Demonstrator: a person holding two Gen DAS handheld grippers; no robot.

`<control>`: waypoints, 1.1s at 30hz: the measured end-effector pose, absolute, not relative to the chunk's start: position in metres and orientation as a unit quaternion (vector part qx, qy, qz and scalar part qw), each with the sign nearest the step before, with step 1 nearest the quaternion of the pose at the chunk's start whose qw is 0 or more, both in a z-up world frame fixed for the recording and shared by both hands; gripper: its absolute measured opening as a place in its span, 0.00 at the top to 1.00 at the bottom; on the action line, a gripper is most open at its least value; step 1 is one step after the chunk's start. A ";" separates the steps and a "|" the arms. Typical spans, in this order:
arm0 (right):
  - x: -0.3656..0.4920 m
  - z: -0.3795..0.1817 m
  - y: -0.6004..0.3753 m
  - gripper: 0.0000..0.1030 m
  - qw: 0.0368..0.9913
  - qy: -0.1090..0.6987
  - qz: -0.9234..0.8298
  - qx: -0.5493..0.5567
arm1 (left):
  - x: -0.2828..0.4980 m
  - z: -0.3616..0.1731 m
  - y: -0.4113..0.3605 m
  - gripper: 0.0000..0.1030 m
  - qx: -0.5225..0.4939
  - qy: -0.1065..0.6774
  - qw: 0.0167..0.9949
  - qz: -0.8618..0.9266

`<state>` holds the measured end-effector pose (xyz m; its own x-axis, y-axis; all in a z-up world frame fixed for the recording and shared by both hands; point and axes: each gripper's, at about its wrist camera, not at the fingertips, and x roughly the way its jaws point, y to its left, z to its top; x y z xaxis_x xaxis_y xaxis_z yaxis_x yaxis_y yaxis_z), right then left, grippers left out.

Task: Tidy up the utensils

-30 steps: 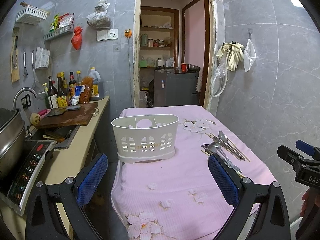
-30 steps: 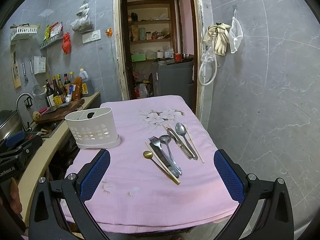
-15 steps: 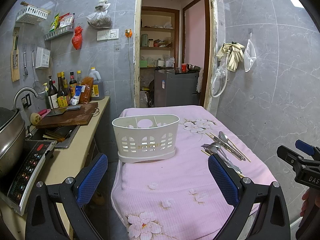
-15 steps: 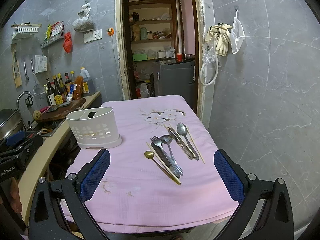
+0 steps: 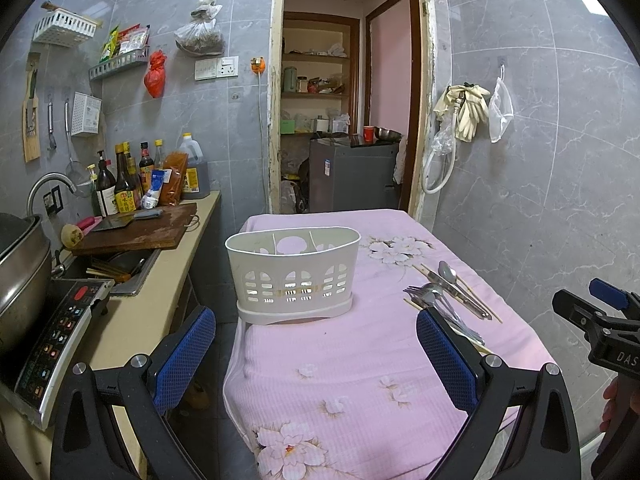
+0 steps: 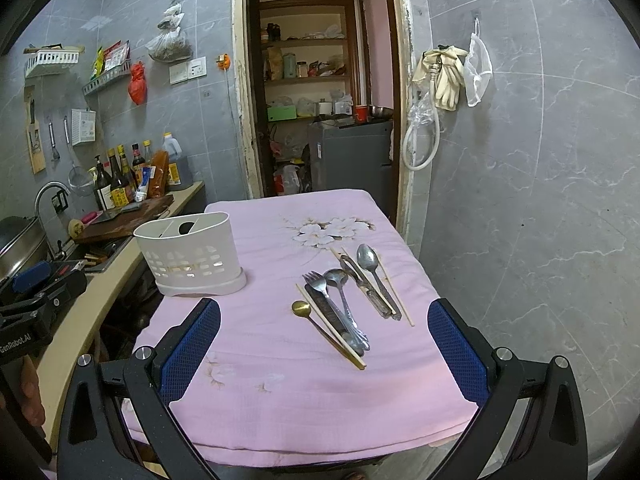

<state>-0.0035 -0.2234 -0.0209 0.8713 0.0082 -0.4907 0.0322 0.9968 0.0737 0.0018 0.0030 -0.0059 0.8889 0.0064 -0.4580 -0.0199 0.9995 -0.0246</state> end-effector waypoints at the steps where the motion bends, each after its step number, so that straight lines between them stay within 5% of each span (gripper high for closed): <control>1: -0.004 -0.021 -0.223 0.01 0.966 0.254 -0.007 0.040 | 0.002 -0.006 0.003 0.02 -0.014 0.236 0.972 0.007; 33: 0.014 -0.011 -0.246 0.01 0.972 0.228 -0.033 0.047 | 0.021 -0.010 0.001 0.02 -0.022 0.232 0.972 -0.009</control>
<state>0.0144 -0.2463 -0.0109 0.8940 -0.0437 -0.4459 0.0864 0.9934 0.0758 0.0212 0.0011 -0.0100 0.8922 -0.0275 -0.4508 0.0069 0.9989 -0.0473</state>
